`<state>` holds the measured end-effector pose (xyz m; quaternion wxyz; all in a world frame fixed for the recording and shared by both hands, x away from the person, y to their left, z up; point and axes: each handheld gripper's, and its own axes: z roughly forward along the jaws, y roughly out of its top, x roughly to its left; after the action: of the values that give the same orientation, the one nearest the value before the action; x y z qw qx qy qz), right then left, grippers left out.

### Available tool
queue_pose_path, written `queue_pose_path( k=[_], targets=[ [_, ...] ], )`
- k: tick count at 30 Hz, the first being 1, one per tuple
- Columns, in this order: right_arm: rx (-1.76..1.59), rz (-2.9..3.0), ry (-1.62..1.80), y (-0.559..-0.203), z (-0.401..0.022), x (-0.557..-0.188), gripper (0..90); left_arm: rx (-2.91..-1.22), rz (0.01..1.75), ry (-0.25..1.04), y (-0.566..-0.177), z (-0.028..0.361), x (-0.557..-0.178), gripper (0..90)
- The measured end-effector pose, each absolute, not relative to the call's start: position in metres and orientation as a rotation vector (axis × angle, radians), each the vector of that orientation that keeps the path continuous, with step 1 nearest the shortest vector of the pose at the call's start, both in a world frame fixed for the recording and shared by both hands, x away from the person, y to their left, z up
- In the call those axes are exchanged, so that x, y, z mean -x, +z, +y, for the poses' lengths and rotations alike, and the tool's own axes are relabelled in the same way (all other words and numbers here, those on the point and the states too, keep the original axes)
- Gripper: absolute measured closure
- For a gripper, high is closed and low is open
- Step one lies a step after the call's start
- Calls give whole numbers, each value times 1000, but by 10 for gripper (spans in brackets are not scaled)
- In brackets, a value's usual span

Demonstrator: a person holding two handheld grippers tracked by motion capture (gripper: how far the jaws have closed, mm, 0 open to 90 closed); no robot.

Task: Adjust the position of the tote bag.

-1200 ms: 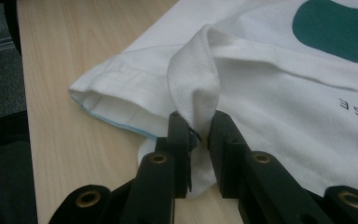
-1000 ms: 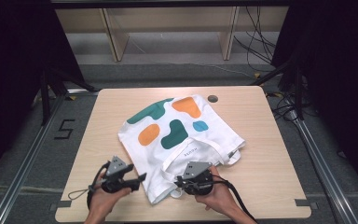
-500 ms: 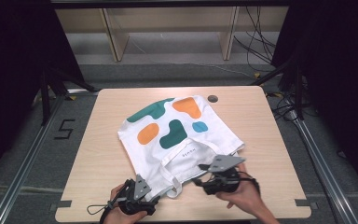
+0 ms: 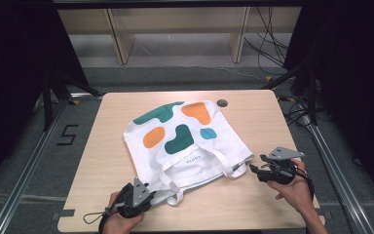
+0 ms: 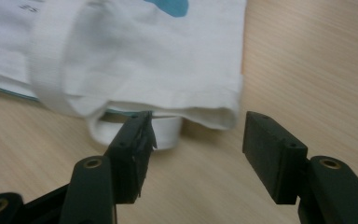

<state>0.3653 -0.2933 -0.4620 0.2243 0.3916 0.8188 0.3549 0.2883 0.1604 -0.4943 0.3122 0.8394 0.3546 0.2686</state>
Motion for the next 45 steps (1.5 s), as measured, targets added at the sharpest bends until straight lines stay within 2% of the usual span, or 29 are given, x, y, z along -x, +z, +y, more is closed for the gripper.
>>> queue_pose_path(
  k=[2, 6, 12, 16, 22, 30, 32, 34, 35, 38, 45],
  targets=[
    [-1104, 2264, 943, -465, -293, -365, 433, -2235, 946, 724, -493, 167, -291, 709],
    [-1067, 2286, 898, -474, -293, -372, 446, -2203, 961, 758, -494, 177, -298, 707],
    [-1070, 2352, 836, -484, -284, -380, 460, -2166, 1035, 719, -496, 188, -304, 710],
    [-1036, 2374, 822, -489, -270, -386, 462, -2164, 1048, 694, -494, 194, -307, 753],
    [-1008, 2376, 836, -487, -259, -392, 467, -2009, 1077, 674, -491, 201, -313, 810],
    [-879, 2387, 771, -491, -232, -401, 480, -1989, 1106, 664, -493, 203, -315, 800],
    [-866, 2384, 769, -490, -227, -404, 495, -2010, 1100, 667, -494, 204, -316, 785],
    [-845, 2398, 746, -492, -225, -406, 606, -2014, 1097, 671, -495, 204, -316, 749],
    [-801, 2414, 742, -493, -225, -407, 676, -2080, 1092, 674, -494, 206, -317, 735],
    [-787, 2402, 707, -492, -226, -404, 778, -2102, 1091, 691, -497, 204, -317, 681],
    [-804, 2391, 759, -481, -235, -391, 815, -2213, 1102, 761, -503, 199, -317, 529]
  ],
)
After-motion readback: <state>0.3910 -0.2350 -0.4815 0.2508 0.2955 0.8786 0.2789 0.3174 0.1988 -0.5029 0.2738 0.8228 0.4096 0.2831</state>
